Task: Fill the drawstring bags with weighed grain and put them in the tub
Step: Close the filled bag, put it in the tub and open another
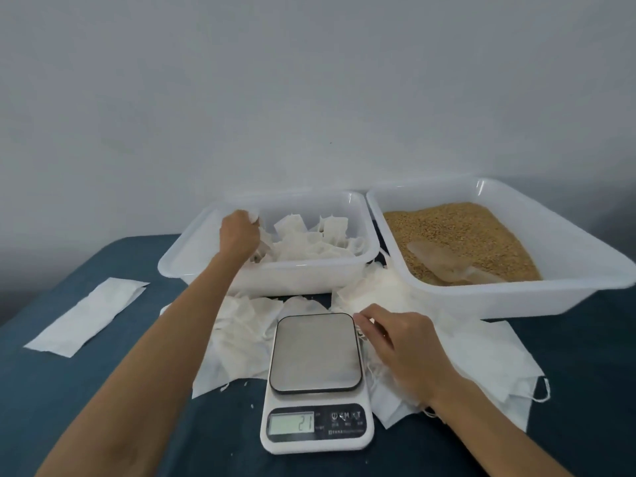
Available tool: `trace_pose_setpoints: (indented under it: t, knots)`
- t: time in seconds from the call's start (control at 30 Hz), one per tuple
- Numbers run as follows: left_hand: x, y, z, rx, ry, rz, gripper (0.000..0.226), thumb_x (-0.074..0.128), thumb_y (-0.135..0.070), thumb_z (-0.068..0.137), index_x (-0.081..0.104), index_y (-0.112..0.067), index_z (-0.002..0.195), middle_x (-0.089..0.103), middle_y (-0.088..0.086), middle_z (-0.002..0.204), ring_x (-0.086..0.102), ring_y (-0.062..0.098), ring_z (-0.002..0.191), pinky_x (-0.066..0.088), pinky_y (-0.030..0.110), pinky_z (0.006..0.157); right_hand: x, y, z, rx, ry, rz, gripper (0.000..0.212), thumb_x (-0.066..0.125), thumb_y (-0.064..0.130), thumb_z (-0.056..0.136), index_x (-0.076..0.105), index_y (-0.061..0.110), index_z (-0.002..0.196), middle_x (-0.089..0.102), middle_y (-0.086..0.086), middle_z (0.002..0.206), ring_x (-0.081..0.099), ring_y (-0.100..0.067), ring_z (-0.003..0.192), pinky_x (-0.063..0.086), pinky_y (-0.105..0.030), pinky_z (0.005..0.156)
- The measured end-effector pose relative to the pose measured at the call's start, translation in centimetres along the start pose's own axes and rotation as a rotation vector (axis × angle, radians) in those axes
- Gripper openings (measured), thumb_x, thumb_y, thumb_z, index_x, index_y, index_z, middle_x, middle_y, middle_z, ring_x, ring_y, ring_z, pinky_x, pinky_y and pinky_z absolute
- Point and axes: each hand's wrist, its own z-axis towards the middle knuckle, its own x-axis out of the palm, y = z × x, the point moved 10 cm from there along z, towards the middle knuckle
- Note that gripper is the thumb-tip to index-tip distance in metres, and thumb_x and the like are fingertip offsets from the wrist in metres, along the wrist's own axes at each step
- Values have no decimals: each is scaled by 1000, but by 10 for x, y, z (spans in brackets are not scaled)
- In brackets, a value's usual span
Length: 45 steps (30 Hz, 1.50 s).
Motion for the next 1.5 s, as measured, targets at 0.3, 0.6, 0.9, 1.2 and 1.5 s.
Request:
trace_pose_setpoints:
  t: [0.3, 0.6, 0.9, 1.2, 1.5]
  knots:
    - [25, -5, 0, 111, 111, 340, 23, 53, -8, 104, 60, 9, 116, 66, 28, 120, 63, 43, 110, 41, 36, 76, -7, -7, 8, 49, -59, 119, 30, 52, 39, 101, 70, 19, 89, 52, 12, 49, 52, -10, 43, 49, -38, 48]
    - [-49, -9, -111, 492, -172, 8, 7, 65, -9, 100, 66, -16, 98, 60, -4, 83, 55, 11, 74, 44, 30, 71, -8, -21, 12, 149, -27, 196, 31, 49, 45, 99, 68, 24, 86, 56, 7, 49, 56, -11, 46, 52, -41, 53]
    - [-25, 76, -140, 443, 222, 693, 46, 67, -35, 101, 61, -25, 145, 56, -4, 144, 48, 22, 135, 38, 36, 108, 1, -9, 9, 112, 51, 188, 33, 46, 48, 99, 66, 25, 87, 54, 9, 49, 54, -14, 47, 50, -38, 53]
    - [-61, 43, -152, 593, -172, 523, 10, 81, 5, 86, 77, -4, 81, 72, 7, 90, 64, 35, 80, 52, 45, 69, 6, -13, 8, 130, 66, 205, 27, 51, 44, 101, 66, 26, 88, 55, 6, 50, 55, -18, 48, 50, -40, 55]
    - [-31, -46, -211, 536, 1, -348, 19, 72, -15, 98, 66, -27, 84, 68, -15, 78, 60, 7, 72, 44, 13, 67, 7, -18, 8, 280, 33, 514, 17, 62, 46, 94, 67, 30, 91, 65, 4, 58, 51, -7, 45, 38, -14, 52]
